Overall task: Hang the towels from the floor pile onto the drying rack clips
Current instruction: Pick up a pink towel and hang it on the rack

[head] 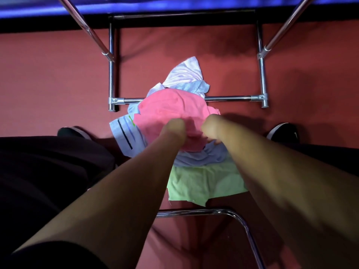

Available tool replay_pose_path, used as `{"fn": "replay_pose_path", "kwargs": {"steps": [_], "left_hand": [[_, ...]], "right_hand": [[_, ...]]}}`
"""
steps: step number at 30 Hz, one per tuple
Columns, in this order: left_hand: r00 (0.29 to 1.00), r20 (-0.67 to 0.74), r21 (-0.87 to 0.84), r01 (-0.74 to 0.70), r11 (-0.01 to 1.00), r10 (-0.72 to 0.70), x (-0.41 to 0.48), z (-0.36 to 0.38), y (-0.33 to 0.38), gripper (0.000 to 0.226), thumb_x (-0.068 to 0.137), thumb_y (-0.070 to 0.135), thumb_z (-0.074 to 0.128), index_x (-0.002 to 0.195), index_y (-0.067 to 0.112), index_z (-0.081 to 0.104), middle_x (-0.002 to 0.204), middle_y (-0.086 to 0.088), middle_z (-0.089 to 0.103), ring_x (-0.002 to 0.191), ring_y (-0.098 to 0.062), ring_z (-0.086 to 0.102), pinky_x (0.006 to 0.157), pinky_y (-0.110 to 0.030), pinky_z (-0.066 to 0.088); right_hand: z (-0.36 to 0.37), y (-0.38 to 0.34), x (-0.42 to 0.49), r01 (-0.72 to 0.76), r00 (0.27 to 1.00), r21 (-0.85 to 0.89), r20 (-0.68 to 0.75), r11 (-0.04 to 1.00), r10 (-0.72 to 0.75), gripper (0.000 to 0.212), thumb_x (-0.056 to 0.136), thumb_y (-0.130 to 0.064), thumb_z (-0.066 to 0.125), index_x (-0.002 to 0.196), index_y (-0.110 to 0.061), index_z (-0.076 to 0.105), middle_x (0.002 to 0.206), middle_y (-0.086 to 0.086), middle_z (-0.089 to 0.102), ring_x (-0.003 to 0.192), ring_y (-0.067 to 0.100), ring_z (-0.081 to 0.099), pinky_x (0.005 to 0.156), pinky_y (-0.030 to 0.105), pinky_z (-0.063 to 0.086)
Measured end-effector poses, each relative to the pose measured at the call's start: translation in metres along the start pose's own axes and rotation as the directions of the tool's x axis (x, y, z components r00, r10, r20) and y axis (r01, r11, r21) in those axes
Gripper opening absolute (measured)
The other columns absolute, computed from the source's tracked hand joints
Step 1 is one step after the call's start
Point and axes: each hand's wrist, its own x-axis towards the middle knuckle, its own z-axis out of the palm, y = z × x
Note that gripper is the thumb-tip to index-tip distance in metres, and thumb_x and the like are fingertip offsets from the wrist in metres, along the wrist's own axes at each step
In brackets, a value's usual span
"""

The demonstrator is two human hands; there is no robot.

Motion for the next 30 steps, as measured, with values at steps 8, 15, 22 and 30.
{"fn": "replay_pose_path", "kwargs": {"steps": [8, 15, 22, 30], "left_hand": [[1.0, -0.006, -0.673, -0.006, 0.74, 0.002, 0.0, -0.024, 0.0, 0.02, 0.096, 0.019, 0.071, 0.08, 0.009, 0.076, 0.054, 0.008, 0.064, 0.061, -0.019, 0.058, 0.056, -0.02, 0.044], [0.997, -0.034, -0.628, -0.081, 0.774, 0.076, -0.013, -0.073, 0.001, 0.055, 0.056, 0.032, 0.094, 0.106, 0.023, 0.073, 0.088, 0.001, 0.077, 0.08, -0.024, 0.072, 0.08, -0.033, 0.058], [0.981, -0.189, -0.021, -0.037, 0.999, 0.032, -0.083, -0.127, 0.0, 0.034, 0.094, 0.023, 0.063, 0.121, 0.003, 0.07, 0.121, -0.021, 0.072, 0.111, -0.038, 0.068, 0.086, -0.037, 0.051], [0.922, -0.382, -0.705, -0.339, 0.622, 0.07, -0.168, -0.201, 0.004, 0.02, 0.089, 0.013, 0.082, 0.105, 0.007, 0.073, 0.087, -0.013, 0.079, 0.063, -0.019, 0.071, 0.054, -0.029, 0.057]], "right_hand": [[0.004, 0.015, 0.017, 0.106, 0.994, 0.039, 0.0, 0.994, -0.106, 0.083, 0.085, -0.02, 0.087, 0.158, -0.024, 0.046, 0.143, 0.013, 0.06, 0.098, 0.025, 0.057, 0.069, 0.029, 0.045], [-0.024, -0.004, -0.008, 0.209, 0.961, 0.27, -0.236, 0.94, -0.146, 0.017, 0.1, -0.019, 0.06, 0.105, -0.012, 0.075, 0.107, 0.013, 0.077, 0.09, 0.027, 0.068, 0.072, 0.025, 0.047], [-0.077, -0.027, -0.06, 0.33, 0.885, 0.622, -0.466, 0.71, -0.003, 0.017, 0.093, -0.034, 0.054, 0.083, -0.021, 0.059, 0.073, -0.001, 0.057, 0.075, 0.028, 0.059, 0.077, 0.035, 0.052], [-0.147, -0.049, -0.152, 0.355, 0.772, 0.57, -0.626, 0.741, 0.112, 0.044, 0.108, -0.031, 0.046, 0.132, 0.0, 0.066, 0.134, 0.026, 0.067, 0.127, 0.042, 0.062, 0.099, 0.038, 0.049]]}}
